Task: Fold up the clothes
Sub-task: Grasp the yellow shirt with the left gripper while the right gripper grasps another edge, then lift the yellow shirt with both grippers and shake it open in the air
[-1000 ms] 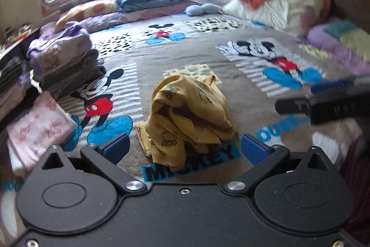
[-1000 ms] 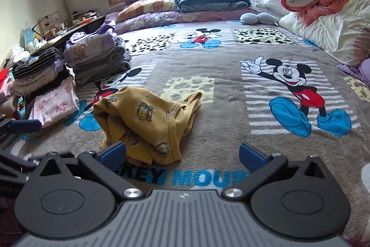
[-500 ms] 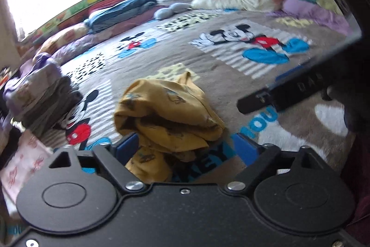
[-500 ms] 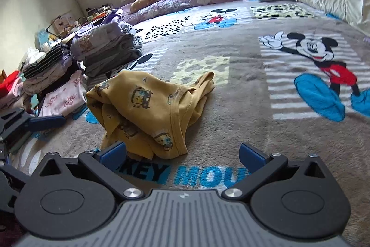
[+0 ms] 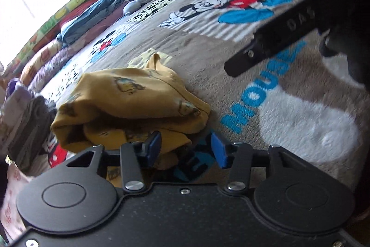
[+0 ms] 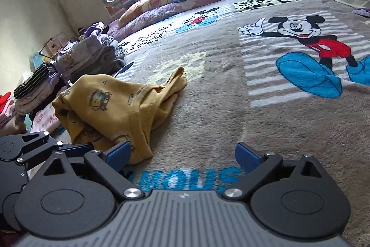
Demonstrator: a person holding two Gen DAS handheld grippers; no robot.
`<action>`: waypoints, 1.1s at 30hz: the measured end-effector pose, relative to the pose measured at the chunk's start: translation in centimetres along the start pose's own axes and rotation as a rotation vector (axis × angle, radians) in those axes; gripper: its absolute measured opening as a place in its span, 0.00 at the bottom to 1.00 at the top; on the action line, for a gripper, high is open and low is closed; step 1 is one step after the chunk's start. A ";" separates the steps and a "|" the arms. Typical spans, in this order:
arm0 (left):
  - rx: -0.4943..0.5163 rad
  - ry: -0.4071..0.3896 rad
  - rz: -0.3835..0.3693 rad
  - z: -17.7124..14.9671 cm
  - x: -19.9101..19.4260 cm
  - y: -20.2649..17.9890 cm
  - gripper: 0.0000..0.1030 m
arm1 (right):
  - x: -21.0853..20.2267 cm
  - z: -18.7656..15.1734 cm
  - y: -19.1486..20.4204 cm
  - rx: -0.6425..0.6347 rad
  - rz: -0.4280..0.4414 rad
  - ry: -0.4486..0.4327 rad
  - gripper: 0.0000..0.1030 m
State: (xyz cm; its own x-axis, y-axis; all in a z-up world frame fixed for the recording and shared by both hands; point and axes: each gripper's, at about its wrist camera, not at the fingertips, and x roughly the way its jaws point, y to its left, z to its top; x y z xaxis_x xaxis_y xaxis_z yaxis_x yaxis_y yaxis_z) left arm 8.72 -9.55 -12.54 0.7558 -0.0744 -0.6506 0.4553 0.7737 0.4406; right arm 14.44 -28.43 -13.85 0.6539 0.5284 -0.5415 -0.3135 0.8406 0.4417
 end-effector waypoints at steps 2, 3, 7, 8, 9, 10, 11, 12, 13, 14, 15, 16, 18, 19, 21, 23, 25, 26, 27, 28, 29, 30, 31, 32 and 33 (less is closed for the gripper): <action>0.040 -0.002 0.012 0.0 0.5 -0.5 0.44 | 0.2 0.0 -0.6 0.006 0.009 -0.007 0.93; 0.064 -0.003 0.021 0.1 0.7 -0.7 0.43 | 0.3 -0.1 -0.8 0.008 0.014 -0.008 0.93; 0.161 -0.004 0.065 0.0 1.4 -1.5 0.42 | 0.8 -0.3 -1.2 0.015 0.035 -0.009 0.92; 0.181 -0.002 0.074 0.0 1.6 -1.6 0.42 | 0.9 -0.3 -1.3 0.017 0.040 -0.009 0.92; 0.199 0.001 0.081 0.0 1.8 -1.7 0.42 | 1.0 -0.3 -1.3 0.019 0.046 -0.009 0.92; 0.217 0.004 0.088 0.0 2.0 -1.8 0.42 | 1.2 -0.4 -1.4 0.021 0.050 -0.009 0.92; 0.234 0.008 0.096 -0.1 2.2 -1.8 0.41 | 1.4 -0.4 -1.5 0.026 0.052 -0.008 0.92; 0.252 0.012 0.103 -0.1 2.4 -1.9 0.39 | 1.5 -0.5 -1.6 0.028 0.053 -0.008 0.92; 0.270 0.015 0.110 -0.1 2.6 -2.0 0.31 | 1.6 -0.6 -1.6 0.025 0.052 -0.009 0.92; 0.269 0.018 0.113 -0.1 2.7 -1.9 0.25 | 1.7 -0.6 -1.5 0.021 0.051 -0.012 0.92; 0.265 0.020 0.115 0.0 2.7 -1.9 0.21 | 1.7 -0.6 -1.5 0.018 0.049 -0.017 0.92; 0.252 0.019 0.114 0.0 2.6 -1.7 0.14 | 1.7 -0.7 -1.4 0.018 0.046 -0.024 0.92; 0.210 0.012 0.106 0.3 2.0 -1.2 0.06 | 1.6 -0.8 -1.4 0.019 0.043 -0.034 0.92; 0.185 0.008 0.099 0.4 1.6 -0.9 0.05 | 1.6 -0.8 -1.4 0.018 0.042 -0.038 0.92; 0.138 -0.002 0.089 0.6 0.6 -0.2 0.05 | 1.4 -0.8 -1.3 0.004 0.042 -0.048 0.91; 0.102 -0.015 0.088 1.0 -0.5 0.4 0.04 | 1.2 -0.9 -1.0 -0.019 0.039 -0.056 0.90; 0.063 -0.028 0.077 1.1 -2.0 1.2 0.04 | 1.1 -0.9 -0.5 -0.054 0.033 -0.060 0.87; 0.037 -0.036 0.069 1.3 -2.7 1.7 0.04 | 1.1 -1.0 -0.1 -0.077 0.031 -0.063 0.84; 0.014 -0.045 0.062 1.4 -3.6 2.1 0.04 | 1.1 -1.0 0.2 -0.099 0.029 -0.065 0.80; -0.010 -0.053 0.056 1.5 -4.4 2.5 0.04 | 1.1 -1.1 0.6 -0.123 0.026 -0.067 0.78; -0.031 -0.062 0.052 1.5 -5.4 3.0 0.04 | 1.0 -1.3 1.0 -0.150 0.022 -0.069 0.74; -0.053 -0.072 0.050 1.6 -6.2 3.4 0.04 | 0.9 -1.4 1.4 -0.174 0.018 -0.072 0.69; -0.076 -0.081 0.047 1.6 -7.0 3.8 0.04 | 0.9 -1.4 1.8 -0.198 0.013 -0.075 0.67; -0.090 -0.089 0.048 1.6 -7.9 4.2 0.04 | 0.7 -1.5 2.1 -0.218 0.008 -0.080 0.66; -0.107 -0.098 0.047 1.5 -8.7 4.6 0.04 | 0.6 -1.5 2.4 -0.235 0.001 -0.089 0.66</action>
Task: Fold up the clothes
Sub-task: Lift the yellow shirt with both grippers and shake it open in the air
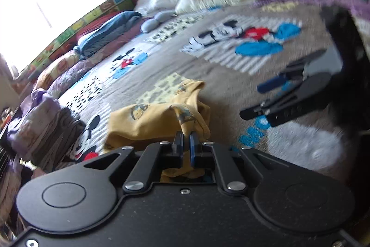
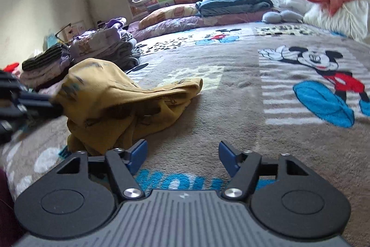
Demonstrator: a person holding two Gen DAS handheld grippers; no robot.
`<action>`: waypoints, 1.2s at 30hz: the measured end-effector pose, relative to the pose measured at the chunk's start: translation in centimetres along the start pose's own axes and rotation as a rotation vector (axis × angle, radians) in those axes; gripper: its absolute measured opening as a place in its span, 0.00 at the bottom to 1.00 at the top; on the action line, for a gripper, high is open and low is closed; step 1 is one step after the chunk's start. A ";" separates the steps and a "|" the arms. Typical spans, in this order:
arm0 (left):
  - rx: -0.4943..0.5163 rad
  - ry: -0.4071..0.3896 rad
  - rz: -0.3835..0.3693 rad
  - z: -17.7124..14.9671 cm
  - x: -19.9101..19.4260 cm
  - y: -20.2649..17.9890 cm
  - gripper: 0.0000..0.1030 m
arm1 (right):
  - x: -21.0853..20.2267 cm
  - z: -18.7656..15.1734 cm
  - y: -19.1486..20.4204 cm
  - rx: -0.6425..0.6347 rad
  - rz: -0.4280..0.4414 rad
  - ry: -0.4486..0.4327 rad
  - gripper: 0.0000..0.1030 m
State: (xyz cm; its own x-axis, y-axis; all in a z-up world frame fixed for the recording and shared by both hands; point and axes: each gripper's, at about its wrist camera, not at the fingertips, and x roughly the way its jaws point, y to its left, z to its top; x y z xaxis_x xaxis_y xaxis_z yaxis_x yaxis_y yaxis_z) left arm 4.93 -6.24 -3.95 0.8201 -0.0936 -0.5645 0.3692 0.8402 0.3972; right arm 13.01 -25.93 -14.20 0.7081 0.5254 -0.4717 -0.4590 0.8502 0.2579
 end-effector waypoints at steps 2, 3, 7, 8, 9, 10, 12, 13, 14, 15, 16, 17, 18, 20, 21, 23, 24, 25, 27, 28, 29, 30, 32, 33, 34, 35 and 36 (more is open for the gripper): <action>-0.036 -0.019 -0.003 0.0 -1.7 0.9 0.04 | -0.3 0.1 0.6 -0.035 -0.014 -0.015 0.66; -0.045 -0.026 0.002 -0.1 -2.4 1.2 0.04 | -0.5 0.2 1.0 -0.053 -0.022 -0.021 0.66; -0.075 -0.052 0.021 -0.4 -5.2 2.3 0.04 | -0.8 0.7 2.9 -0.151 -0.066 -0.048 0.66; -0.083 -0.057 0.025 -0.5 -5.8 2.5 0.04 | -0.9 0.8 3.6 -0.190 -0.080 -0.057 0.66; -0.091 -0.062 0.030 -0.6 -6.3 2.7 0.04 | -0.9 0.8 4.3 -0.229 -0.095 -0.066 0.66; -0.099 -0.065 0.036 -0.8 -6.7 2.9 0.04 | -1.0 0.9 5.0 -0.272 -0.110 -0.074 0.66; -0.120 -0.073 0.043 -1.2 -7.6 3.4 0.04 | -1.0 0.6 6.4 -0.371 -0.143 -0.088 0.65; -0.126 -0.077 0.050 -1.4 -8.0 3.6 0.04 | -1.0 0.5 7.1 -0.422 -0.161 -0.096 0.65; -0.135 -0.080 0.056 -1.6 -8.4 4.0 0.04 | -1.1 0.3 7.8 -0.477 -0.180 -0.106 0.64; -0.152 -0.084 0.054 -1.9 -8.8 4.3 0.04 | -1.1 0.0 8.5 -0.529 -0.193 -0.115 0.64; -0.165 -0.086 0.054 -2.2 -9.0 4.6 0.04 | -1.3 -0.2 9.0 -0.573 -0.195 -0.122 0.64; -0.177 -0.088 0.056 -2.4 -9.2 4.8 0.04 | -1.4 -0.4 9.6 -0.618 -0.198 -0.128 0.64; -0.189 -0.090 0.057 -2.7 -9.5 5.0 0.04 | -1.5 -0.6 10.1 -0.656 -0.201 -0.137 0.64; -0.217 -0.095 0.054 -3.0 -9.8 5.4 0.04 | -2.1 -0.6 10.9 -0.699 -0.200 -0.159 0.62; -0.228 -0.099 0.053 -3.1 -10.0 5.5 0.04 | -2.4 -0.7 11.3 -0.719 -0.196 -0.169 0.54; -0.241 -0.107 0.052 -3.3 -10.3 5.7 0.03 | -2.9 -0.5 11.9 -0.738 -0.174 -0.167 0.36; -0.247 -0.112 0.051 -3.3 -10.4 5.8 0.03 | -3.2 -0.3 12.1 -0.743 -0.159 -0.161 0.23; -0.254 -0.118 0.051 -3.3 -10.5 6.0 0.03 | -3.3 -0.1 12.2 -0.741 -0.144 -0.152 0.17; -0.268 -0.130 0.055 -3.2 -10.6 6.5 0.03 | -3.9 0.4 12.2 -0.717 -0.127 -0.143 0.05; -0.273 -0.139 0.059 -3.1 -10.7 6.8 0.03 | -4.2 0.7 12.1 -0.706 -0.122 -0.143 0.05; -0.277 -0.148 0.063 -3.0 -10.8 7.1 0.03 | -4.7 1.1 12.1 -0.692 -0.116 -0.148 0.05; -0.278 -0.160 0.068 -2.7 -11.0 7.4 0.03 | -5.3 1.7 12.0 -0.672 -0.112 -0.161 0.04; -0.276 -0.187 0.080 -2.0 -11.3 8.1 0.03 | -6.6 3.1 11.8 -0.641 -0.115 -0.191 0.04; -0.275 -0.203 0.085 -1.5 -11.5 8.3 0.03 | -7.2 4.0 11.7 -0.626 -0.117 -0.206 0.04; -0.273 -0.218 0.091 -1.1 -11.7 8.6 0.03 | -7.7 4.9 11.6 -0.611 -0.119 -0.220 0.04; -0.272 -0.234 0.096 -0.6 -12.0 8.9 0.03 | -8.4 5.6 11.5 -0.600 -0.123 -0.236 0.04; -0.270 -0.249 0.099 -0.2 -12.2 9.1 0.03 | -9.0 6.4 11.5 -0.590 -0.126 -0.252 0.04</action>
State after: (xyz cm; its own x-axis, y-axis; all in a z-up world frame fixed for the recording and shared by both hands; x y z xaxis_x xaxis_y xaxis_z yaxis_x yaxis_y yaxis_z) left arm -1.79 2.63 6.41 0.9395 -0.1037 -0.3265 0.1815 0.9591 0.2175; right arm 4.77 -20.70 -1.63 0.8468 0.4760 -0.2374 -0.5310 0.7822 -0.3260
